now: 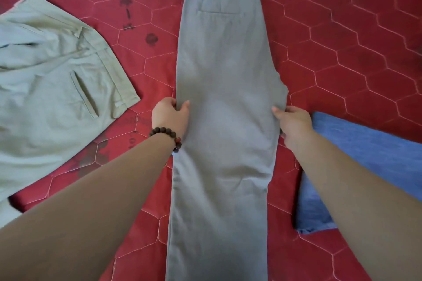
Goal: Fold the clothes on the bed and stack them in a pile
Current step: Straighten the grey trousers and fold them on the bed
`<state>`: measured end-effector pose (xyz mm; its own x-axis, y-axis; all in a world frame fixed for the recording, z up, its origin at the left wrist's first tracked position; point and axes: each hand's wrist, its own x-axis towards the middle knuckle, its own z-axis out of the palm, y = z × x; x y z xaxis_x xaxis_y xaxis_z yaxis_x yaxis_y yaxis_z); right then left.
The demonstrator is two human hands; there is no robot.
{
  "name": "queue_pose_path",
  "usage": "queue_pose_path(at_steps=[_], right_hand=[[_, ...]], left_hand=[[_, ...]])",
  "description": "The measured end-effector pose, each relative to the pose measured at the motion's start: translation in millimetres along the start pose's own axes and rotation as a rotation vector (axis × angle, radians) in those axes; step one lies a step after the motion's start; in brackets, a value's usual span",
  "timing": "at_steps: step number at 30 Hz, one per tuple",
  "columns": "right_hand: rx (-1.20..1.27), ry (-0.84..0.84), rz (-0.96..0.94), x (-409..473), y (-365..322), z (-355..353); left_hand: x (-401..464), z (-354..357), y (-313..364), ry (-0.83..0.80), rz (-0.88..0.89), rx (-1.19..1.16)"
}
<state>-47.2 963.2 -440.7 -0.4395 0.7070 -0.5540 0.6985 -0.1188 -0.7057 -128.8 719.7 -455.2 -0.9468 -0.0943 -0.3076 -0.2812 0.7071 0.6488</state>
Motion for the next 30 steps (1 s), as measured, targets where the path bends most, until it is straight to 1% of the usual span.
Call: queue_pose_path(at_steps=[2, 4, 6, 7, 8, 9, 10, 11, 12, 13, 15, 16, 17, 18, 20, 22, 23, 24, 25, 26, 27, 28, 29, 30], right_hand=[[-0.045, 0.067, -0.058, 7, 0, -1], [-0.086, 0.103, -0.096, 9, 2, -1], [-0.212, 0.137, -0.081, 6, 3, 1], [-0.307, 0.195, -0.107, 5, 1, 3], [-0.409, 0.266, -0.202, 1, -2, 4], [-0.491, 0.324, -0.377, -6, -6, 7], [-0.557, 0.331, -0.6, -12, -10, 13], [-0.619, 0.274, -0.802, -20, -12, 21], [-0.678, 0.161, -0.95, -27, -12, 32], [-0.745, 0.01, -1.033, -31, -11, 46], [-0.903, -0.28, -1.074, -30, -9, 71], [-0.994, -0.359, -1.081, -21, -8, 80], [-1.091, -0.378, -1.103, -6, -10, 83], [-1.179, -0.352, -1.13, 14, -15, 82], [-1.286, -0.214, -1.104, 56, -29, 70], [-1.316, -0.032, -0.984, 95, -49, 54], [-1.316, 0.033, -0.93, 107, -59, 52], [-1.3, 0.086, -0.914, 112, -67, 55], [-1.258, 0.109, -0.952, 112, -75, 65], [-1.205, 0.068, -1.03, 107, -81, 78], [-1.166, -0.034, -1.132, 101, -86, 94], [-1.155, -0.172, -1.224, 95, -89, 110], [-1.162, -0.308, -1.276, 91, -92, 126], [-1.181, -0.405, -1.293, 90, -96, 138]], left_hand=[[7, 0, 2, 0.0, 0.012, 0.007], [5, -1, 4, 0.009, -0.016, 0.008], [0, -4, 8, 0.047, -0.019, 0.003], [-2, -5, 11, 0.093, 0.036, 0.01], [-5, -6, 15, 0.138, 0.132, 0.033], [-5, -5, 21, 0.171, 0.249, 0.059], [-3, -3, 27, 0.178, 0.363, 0.089], [1, 2, 35, 0.152, 0.457, 0.129], [6, 9, 43, 0.103, 0.521, 0.176], [13, 18, 50, 0.038, 0.556, 0.228], [31, 36, 59, -0.071, 0.562, 0.378], [41, 44, 57, -0.095, 0.547, 0.48], [50, 52, 52, -0.103, 0.528, 0.569], [57, 57, 47, -0.097, 0.514, 0.634], [62, 60, 39, -0.051, 0.512, 0.688], [63, 63, 36, -0.021, 0.525, 0.694], [63, 64, 36, -0.022, 0.527, 0.696], [63, 65, 36, -0.029, 0.524, 0.7], [64, 64, 36, -0.041, 0.514, 0.704], [64, 63, 37, -0.057, 0.506, 0.708], [64, 63, 38, -0.073, 0.501, 0.71], [64, 62, 39, -0.088, 0.499, 0.714], [64, 61, 40, -0.104, 0.493, 0.719], [64, 60, 41, -0.119, 0.487, 0.721]])
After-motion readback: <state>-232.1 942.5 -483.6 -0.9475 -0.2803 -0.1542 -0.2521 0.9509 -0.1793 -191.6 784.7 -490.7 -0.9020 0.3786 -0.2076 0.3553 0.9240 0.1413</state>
